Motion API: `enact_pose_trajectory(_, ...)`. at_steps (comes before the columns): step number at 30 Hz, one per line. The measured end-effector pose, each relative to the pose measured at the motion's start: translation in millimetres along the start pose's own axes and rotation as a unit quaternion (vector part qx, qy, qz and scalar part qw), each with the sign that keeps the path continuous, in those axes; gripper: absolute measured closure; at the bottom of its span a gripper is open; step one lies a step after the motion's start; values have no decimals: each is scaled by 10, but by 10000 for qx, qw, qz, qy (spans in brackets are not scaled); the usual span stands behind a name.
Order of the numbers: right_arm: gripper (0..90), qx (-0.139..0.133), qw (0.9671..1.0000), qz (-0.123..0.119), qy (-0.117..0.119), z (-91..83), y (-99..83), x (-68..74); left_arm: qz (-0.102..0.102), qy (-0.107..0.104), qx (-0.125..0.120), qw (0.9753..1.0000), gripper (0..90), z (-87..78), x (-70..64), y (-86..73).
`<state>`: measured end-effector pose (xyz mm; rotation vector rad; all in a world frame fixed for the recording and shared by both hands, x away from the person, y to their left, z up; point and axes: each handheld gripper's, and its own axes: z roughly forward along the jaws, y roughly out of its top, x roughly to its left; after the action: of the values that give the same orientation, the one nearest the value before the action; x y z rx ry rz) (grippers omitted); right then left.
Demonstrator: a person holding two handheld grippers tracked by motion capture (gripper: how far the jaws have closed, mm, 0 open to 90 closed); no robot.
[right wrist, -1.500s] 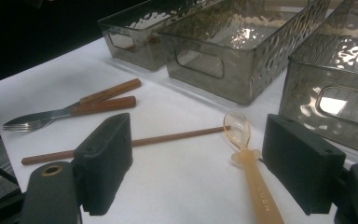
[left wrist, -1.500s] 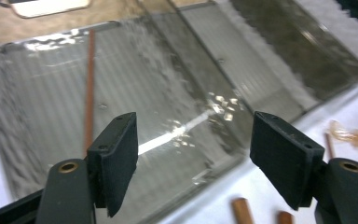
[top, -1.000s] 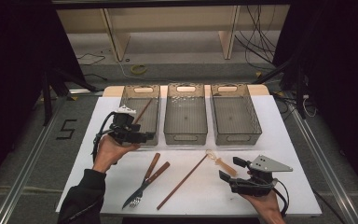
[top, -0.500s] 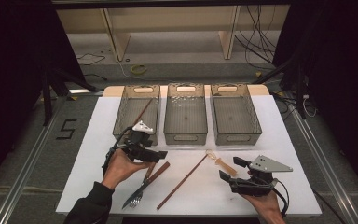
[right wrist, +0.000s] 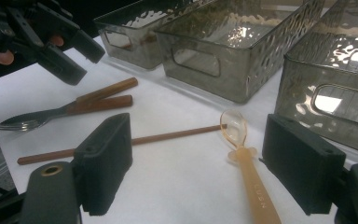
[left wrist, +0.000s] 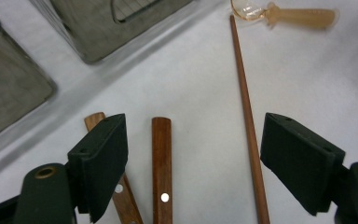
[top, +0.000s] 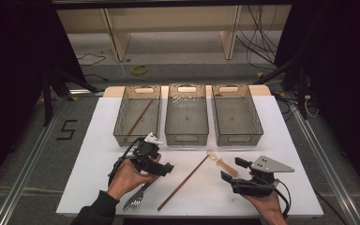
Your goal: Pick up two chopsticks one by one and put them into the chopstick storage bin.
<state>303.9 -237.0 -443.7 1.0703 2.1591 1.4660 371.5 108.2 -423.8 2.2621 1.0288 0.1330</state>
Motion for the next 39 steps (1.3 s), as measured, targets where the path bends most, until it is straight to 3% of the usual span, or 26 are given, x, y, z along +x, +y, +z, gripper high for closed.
enact_pose_trajectory(12, 249, 27, 10000, -4, -2, 8, -5, -3, 238, -58, 577, 9980, 266, 184, -205, -101)
enact_pose_trajectory(18, 249, 25, 10000, -9, -3, 9, -4, 2, 292, -126, 740, 9967, 301, 244, -277, -138)
enact_pose_trajectory(30, 249, 44, 10000, -20, 6, 13, -6, 2, 471, -315, 1063, 9927, 481, 315, -386, -161)
enact_pose_trajectory(39, 249, 51, 10000, -23, 12, 17, -8, 5, 621, -290, 1245, 9899, 575, 384, -446, -178)
